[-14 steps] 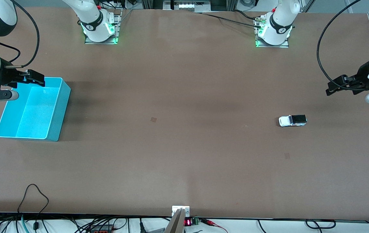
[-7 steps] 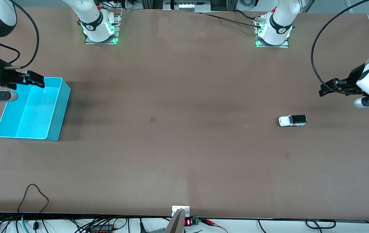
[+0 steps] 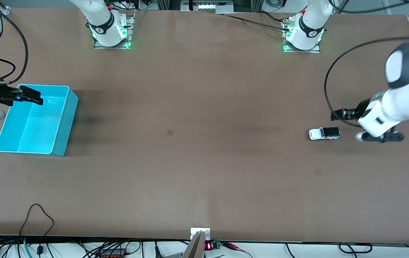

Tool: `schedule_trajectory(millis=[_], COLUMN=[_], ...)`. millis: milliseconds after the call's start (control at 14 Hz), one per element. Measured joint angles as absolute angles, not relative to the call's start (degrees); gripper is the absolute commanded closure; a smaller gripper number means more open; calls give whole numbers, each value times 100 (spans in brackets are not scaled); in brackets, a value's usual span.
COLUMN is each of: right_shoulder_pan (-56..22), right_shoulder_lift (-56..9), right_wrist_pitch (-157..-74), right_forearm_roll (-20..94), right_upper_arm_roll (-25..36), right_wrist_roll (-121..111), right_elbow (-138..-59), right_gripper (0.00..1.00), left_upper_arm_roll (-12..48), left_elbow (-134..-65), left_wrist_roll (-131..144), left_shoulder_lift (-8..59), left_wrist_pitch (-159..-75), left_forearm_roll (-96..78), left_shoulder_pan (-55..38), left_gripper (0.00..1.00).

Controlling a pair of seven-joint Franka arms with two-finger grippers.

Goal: Wind and store white jeep toy

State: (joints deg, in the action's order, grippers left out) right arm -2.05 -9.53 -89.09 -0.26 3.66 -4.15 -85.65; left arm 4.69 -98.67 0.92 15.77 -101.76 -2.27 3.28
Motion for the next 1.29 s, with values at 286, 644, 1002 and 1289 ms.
schedule_trajectory(millis=[286,644,1002,1289], right_shoulder_pan=[-205,-206,-225,-230], right_shoulder_lift=[-942,-886,-840,-749], right_wrist_pitch=[-8897,-8861,-8852,-8776], right_forearm_roll=[-18,-18,-7,-6], right_upper_arm_roll=[364,358,326,321], right_wrist_roll=[-415,-415,-415,-415], right_elbow=[-8394,-8352,-8352,-8408], right_gripper=[0,0,0,0], left_upper_arm_roll=[464,463,459,460], left_elbow=[-10908,-11262,-11452,-11564], left_wrist_roll=[-1217,-3042,-5651,-7042], left_shoulder_lift=[1732,1736,2039,2227], left_wrist_pitch=[-11484,-11971,-12565,-12745], left_forearm_roll=[-90,1151,1190,1192], left_shoulder_pan=[389,462,494,530], left_gripper=[0,0,0,0])
